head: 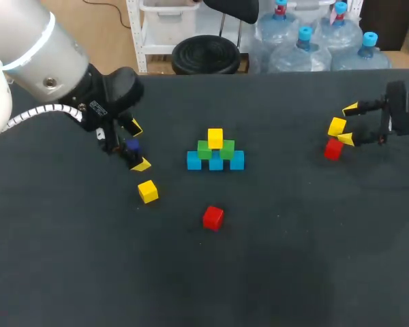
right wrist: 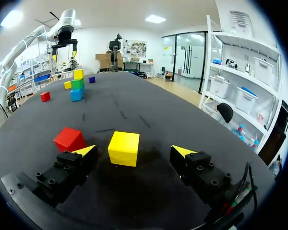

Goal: Place the blue cubes, place green cubes on the blue cubes, place the yellow cubes on the green cubes, then place the red cubes on the yellow cubes, and place purple cube on the red cubes.

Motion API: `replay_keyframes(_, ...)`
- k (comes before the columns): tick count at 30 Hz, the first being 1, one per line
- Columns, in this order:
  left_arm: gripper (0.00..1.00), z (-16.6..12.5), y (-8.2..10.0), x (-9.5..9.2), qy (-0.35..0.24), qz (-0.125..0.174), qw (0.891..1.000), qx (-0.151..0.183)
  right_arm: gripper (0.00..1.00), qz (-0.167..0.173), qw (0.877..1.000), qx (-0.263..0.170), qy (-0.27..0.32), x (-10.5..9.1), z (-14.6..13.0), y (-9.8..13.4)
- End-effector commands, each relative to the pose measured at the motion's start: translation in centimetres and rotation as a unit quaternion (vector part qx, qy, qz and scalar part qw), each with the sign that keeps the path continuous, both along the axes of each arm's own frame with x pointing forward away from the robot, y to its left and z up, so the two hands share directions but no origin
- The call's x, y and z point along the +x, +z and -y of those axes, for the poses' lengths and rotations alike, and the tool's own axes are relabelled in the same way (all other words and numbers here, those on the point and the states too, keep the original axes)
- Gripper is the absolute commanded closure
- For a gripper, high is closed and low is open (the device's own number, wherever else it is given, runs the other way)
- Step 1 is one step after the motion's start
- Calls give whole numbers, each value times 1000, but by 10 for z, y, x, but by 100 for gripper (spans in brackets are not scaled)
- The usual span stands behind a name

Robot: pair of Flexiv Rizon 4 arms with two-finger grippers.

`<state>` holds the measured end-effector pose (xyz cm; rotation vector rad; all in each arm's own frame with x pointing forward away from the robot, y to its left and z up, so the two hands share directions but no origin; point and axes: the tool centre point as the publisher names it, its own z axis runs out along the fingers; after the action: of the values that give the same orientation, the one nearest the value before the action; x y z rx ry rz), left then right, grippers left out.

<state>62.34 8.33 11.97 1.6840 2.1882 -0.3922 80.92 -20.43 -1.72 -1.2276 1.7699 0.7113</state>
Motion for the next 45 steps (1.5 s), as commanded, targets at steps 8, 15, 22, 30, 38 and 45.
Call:
replay_keyframes(8, 0, 0, 0, 0, 0, 0, 1000, 1, 0, 6, 1000, -9, -25, -4, -7, 6)
replay_keyframes(15, 0, 0, 0, 0, 0, 0, 1000, 1, 19, 4, 999, -16, -30, -6, -12, 4)
replay_keyframes(22, 0, 0, 0, 0, 0, 0, 1000, 1, 25, 4, 999, -20, -32, -7, -15, 6)
replay_keyframes(30, 0, 0, 0, 0, 0, 0, 1000, 1, 28, 3, 999, -23, -36, -9, -9, 7)
replay_keyframes(38, 0, 0, 0, 0, 0, 0, 1000, 1, 52, 2, 999, -26, -36, -9, -8, 5)
replay_keyframes(45, 0, 0, 0, 0, 0, 0, 1000, 1, 71, 2, 999, -25, -35, -7, -11, 4)
